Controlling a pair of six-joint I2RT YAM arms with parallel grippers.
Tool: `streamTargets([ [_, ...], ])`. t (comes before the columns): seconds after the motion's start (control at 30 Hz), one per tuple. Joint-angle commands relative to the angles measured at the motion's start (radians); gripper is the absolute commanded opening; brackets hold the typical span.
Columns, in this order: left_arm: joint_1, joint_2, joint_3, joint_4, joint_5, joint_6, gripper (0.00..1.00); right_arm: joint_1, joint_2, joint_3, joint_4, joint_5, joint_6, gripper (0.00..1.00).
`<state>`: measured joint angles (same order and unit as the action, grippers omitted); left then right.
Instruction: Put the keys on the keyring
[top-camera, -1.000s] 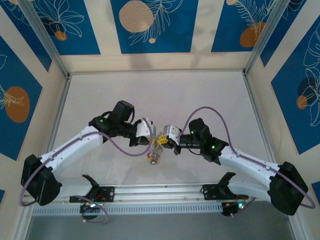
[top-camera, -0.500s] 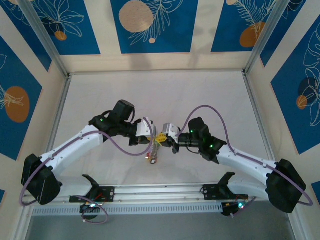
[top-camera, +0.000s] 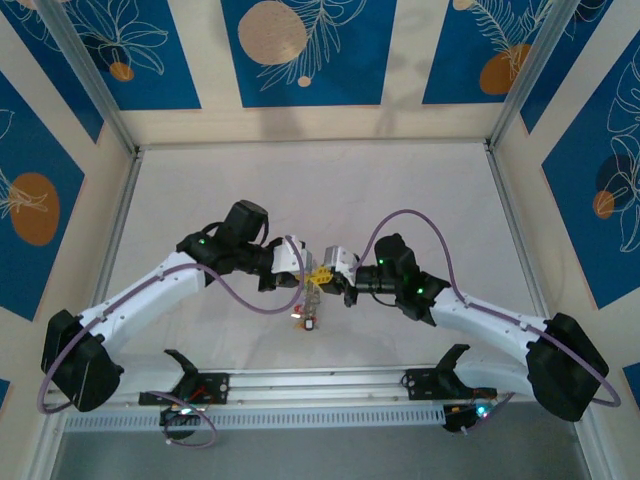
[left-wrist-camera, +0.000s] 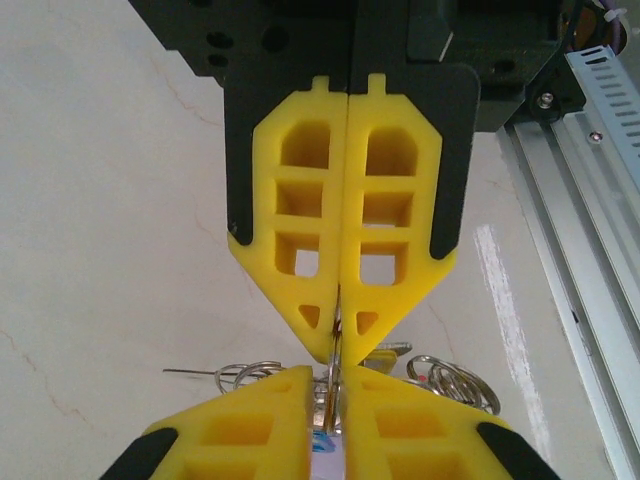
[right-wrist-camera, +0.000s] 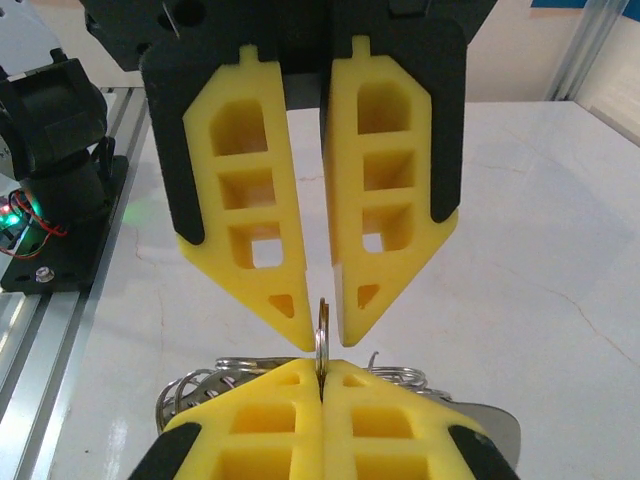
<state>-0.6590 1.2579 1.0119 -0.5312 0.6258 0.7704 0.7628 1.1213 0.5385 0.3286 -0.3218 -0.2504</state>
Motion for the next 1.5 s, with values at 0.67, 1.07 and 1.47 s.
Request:
streamTargets([
  [0.67,0.009,0.041,0.007,-0.018,-0.041,0.032,0.00,-0.049,-0.056,-0.028,0.184,-0.064,0.094,0.00],
  [1.07,0.009,0.067,0.022,-0.036,-0.016,0.029,0.09,-0.051,-0.064,-0.027,0.167,-0.074,0.084,0.00],
  [1.47,0.027,0.027,-0.005,0.010,0.063,0.001,0.00,-0.051,-0.055,-0.030,0.140,-0.059,0.060,0.00],
])
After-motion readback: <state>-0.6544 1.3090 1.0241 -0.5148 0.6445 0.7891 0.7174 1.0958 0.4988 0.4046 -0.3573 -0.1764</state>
